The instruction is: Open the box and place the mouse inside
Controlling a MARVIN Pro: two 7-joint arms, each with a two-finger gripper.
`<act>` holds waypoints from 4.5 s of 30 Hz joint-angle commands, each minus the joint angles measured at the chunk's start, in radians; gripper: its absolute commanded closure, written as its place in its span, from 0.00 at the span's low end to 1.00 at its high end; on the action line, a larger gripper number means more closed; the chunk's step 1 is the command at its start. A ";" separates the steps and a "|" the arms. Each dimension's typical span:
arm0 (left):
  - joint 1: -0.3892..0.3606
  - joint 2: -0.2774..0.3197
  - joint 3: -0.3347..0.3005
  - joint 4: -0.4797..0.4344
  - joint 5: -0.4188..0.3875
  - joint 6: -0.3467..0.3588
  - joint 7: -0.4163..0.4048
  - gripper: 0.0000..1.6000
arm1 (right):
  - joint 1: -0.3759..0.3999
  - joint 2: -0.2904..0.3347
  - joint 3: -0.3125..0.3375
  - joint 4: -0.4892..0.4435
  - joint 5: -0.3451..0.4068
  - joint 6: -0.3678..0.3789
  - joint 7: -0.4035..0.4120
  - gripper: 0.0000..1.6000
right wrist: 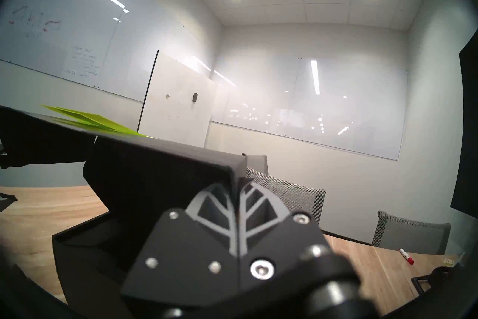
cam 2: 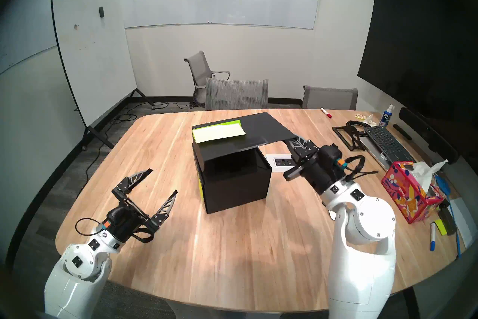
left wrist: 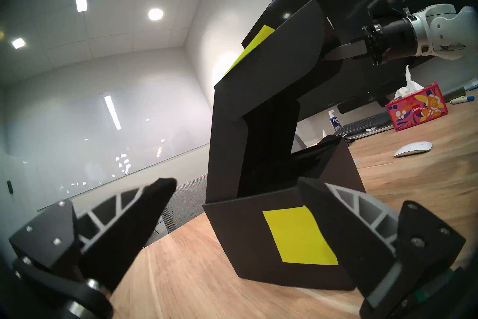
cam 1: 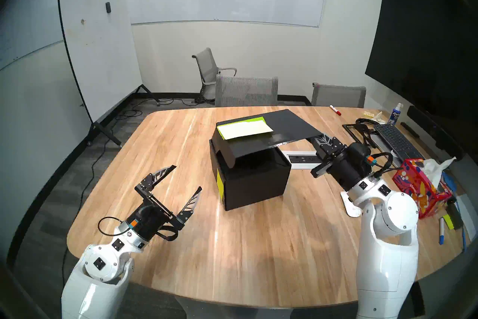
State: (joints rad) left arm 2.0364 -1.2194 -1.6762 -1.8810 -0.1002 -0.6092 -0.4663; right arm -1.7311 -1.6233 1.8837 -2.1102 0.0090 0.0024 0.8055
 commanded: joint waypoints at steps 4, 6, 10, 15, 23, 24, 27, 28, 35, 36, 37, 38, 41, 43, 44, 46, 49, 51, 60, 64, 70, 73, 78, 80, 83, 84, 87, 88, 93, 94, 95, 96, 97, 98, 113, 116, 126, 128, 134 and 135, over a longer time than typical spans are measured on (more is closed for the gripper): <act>-0.002 0.002 0.001 -0.021 0.000 -0.003 -0.003 0.00 | 0.033 -0.001 -0.010 -0.038 0.015 -0.005 -0.002 1.00; -0.002 0.002 0.001 -0.021 0.000 -0.003 -0.003 0.00 | 0.033 -0.001 -0.010 -0.041 0.017 -0.005 -0.002 1.00; -0.002 0.002 0.001 -0.021 0.000 -0.003 -0.003 0.00 | 0.037 -0.001 -0.007 -0.050 0.022 -0.001 -0.005 1.00; -0.002 0.001 0.001 -0.021 0.000 -0.003 -0.003 0.00 | 0.046 -0.001 -0.009 -0.056 0.022 0.008 -0.009 1.00; -0.002 0.001 0.001 -0.021 0.000 -0.003 -0.003 0.00 | 0.071 0.002 -0.029 -0.029 -0.005 0.015 -0.029 1.00; -0.002 0.001 0.001 -0.021 0.000 -0.003 -0.003 0.00 | 0.077 0.002 -0.034 -0.023 -0.010 0.016 -0.033 1.00; -0.002 0.001 0.001 -0.021 0.000 -0.003 -0.003 0.00 | 0.099 0.005 -0.048 -0.004 -0.023 0.024 -0.048 1.00; -0.002 0.001 0.001 -0.021 0.000 -0.003 -0.003 0.00 | 0.107 0.005 -0.051 0.001 -0.027 0.028 -0.052 1.00; -0.002 0.001 0.001 -0.021 0.000 -0.003 -0.004 0.00 | 0.154 0.004 -0.069 0.032 -0.046 0.046 -0.075 1.00; -0.002 0.001 0.001 -0.021 0.000 -0.003 -0.004 0.00 | 0.158 0.004 -0.071 0.035 -0.048 0.048 -0.077 1.00; -0.002 0.001 0.001 -0.021 0.000 -0.003 -0.004 0.00 | 0.161 0.003 -0.073 0.037 -0.049 0.049 -0.079 1.00; -0.002 0.001 0.001 -0.021 0.000 -0.003 -0.004 0.00 | 0.163 0.003 -0.074 0.038 -0.050 0.049 -0.081 1.00; -0.002 0.001 0.001 -0.021 0.000 -0.003 -0.004 0.00 | 0.165 0.002 -0.079 0.042 -0.053 0.047 -0.084 1.00; -0.002 0.001 0.001 -0.021 0.000 -0.003 -0.004 0.00 | 0.165 0.001 -0.082 0.047 -0.055 0.043 -0.085 1.00; -0.002 0.001 0.001 -0.021 0.000 -0.003 -0.004 0.00 | 0.165 0.001 -0.082 0.047 -0.055 0.043 -0.085 1.00; -0.002 0.001 0.001 -0.022 0.001 -0.003 -0.004 0.00 | 0.165 0.001 -0.083 0.049 -0.055 0.041 -0.085 1.00; -0.002 0.000 0.001 -0.022 0.001 -0.003 -0.004 0.00 | 0.166 0.003 -0.083 0.051 -0.052 0.037 -0.084 1.00; -0.002 0.000 0.001 -0.022 0.001 -0.003 -0.004 0.00 | 0.170 0.004 -0.082 0.048 -0.049 0.038 -0.084 1.00; -0.002 0.000 0.001 -0.021 0.000 -0.003 -0.005 0.00 | 0.193 0.006 -0.085 0.034 -0.048 0.053 -0.086 1.00; -0.002 0.000 0.000 -0.021 0.000 -0.003 -0.005 0.00 | 0.207 0.010 -0.091 0.045 -0.057 0.059 -0.089 1.00; -0.002 0.000 0.000 -0.021 0.001 -0.003 -0.005 0.00 | 0.239 0.016 -0.104 0.073 -0.076 0.067 -0.095 1.00; -0.002 0.000 0.000 -0.021 0.001 -0.003 -0.005 0.00 | 0.255 0.019 -0.113 0.086 -0.086 0.072 -0.099 1.00; -0.002 0.000 0.000 -0.021 0.001 -0.003 -0.005 0.00 | 0.281 0.020 -0.131 0.115 -0.107 0.077 -0.111 1.00; -0.002 0.000 0.000 -0.021 0.001 -0.003 -0.005 0.00 | 0.288 0.019 -0.139 0.126 -0.118 0.079 -0.118 1.00; -0.002 0.000 0.000 -0.021 0.001 -0.003 -0.005 0.00 | 0.295 0.015 -0.152 0.141 -0.134 0.078 -0.129 1.00; -0.002 -0.001 0.000 -0.021 0.001 -0.003 -0.005 0.00 | 0.297 0.015 -0.157 0.145 -0.140 0.078 -0.132 1.00; -0.002 -0.001 0.000 -0.021 0.001 -0.003 -0.005 0.00 | 0.302 0.013 -0.168 0.157 -0.152 0.076 -0.140 1.00; -0.002 -0.001 0.000 -0.021 0.001 -0.003 -0.005 0.00 | 0.303 0.013 -0.171 0.160 -0.156 0.076 -0.142 1.00; -0.002 -0.001 0.000 -0.022 0.001 -0.003 -0.006 0.00 | 0.302 0.010 -0.185 0.168 -0.172 0.073 -0.150 1.00; -0.002 -0.001 0.000 -0.022 0.001 -0.003 -0.006 0.00 | 0.301 0.009 -0.187 0.168 -0.174 0.073 -0.152 1.00; -0.002 -0.001 0.000 -0.022 0.001 -0.003 -0.006 0.00 | 0.300 0.009 -0.188 0.169 -0.175 0.072 -0.152 1.00; -0.002 -0.001 0.000 -0.022 0.001 -0.003 -0.006 0.00 | 0.299 0.009 -0.189 0.169 -0.177 0.071 -0.153 1.00; -0.002 -0.001 0.000 -0.022 0.001 -0.003 -0.006 0.00 | 0.299 0.009 -0.189 0.168 -0.177 0.070 -0.154 1.00; -0.002 -0.001 0.000 -0.022 0.001 -0.003 -0.006 0.00 | 0.301 0.009 -0.187 0.166 -0.177 0.071 -0.154 1.00; -0.002 -0.001 0.000 -0.021 0.001 -0.003 -0.006 0.00 | 0.323 0.015 -0.173 0.124 -0.175 0.086 -0.141 1.00; -0.002 -0.001 0.000 -0.021 0.001 -0.003 -0.006 0.00 | 0.325 0.013 -0.172 0.123 -0.175 0.087 -0.138 1.00; -0.002 -0.002 -0.001 -0.022 0.001 -0.003 -0.006 0.00 | 0.321 0.004 -0.176 0.129 -0.180 0.085 -0.134 1.00; -0.002 -0.002 -0.001 -0.022 0.001 -0.003 -0.006 0.00 | 0.319 0.003 -0.175 0.129 -0.179 0.085 -0.134 1.00; -0.002 -0.002 -0.001 -0.022 0.001 -0.003 -0.007 0.00 | 0.314 0.002 -0.171 0.135 -0.176 0.080 -0.131 1.00; -0.002 -0.002 -0.001 -0.022 0.001 -0.003 -0.007 0.00 | 0.313 0.001 -0.171 0.135 -0.176 0.080 -0.131 1.00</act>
State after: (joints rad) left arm 2.0361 -1.2229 -1.6785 -1.8810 -0.1001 -0.6092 -0.4705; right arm -1.4275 -1.6160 1.7095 -1.9586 -0.1770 0.0900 0.6779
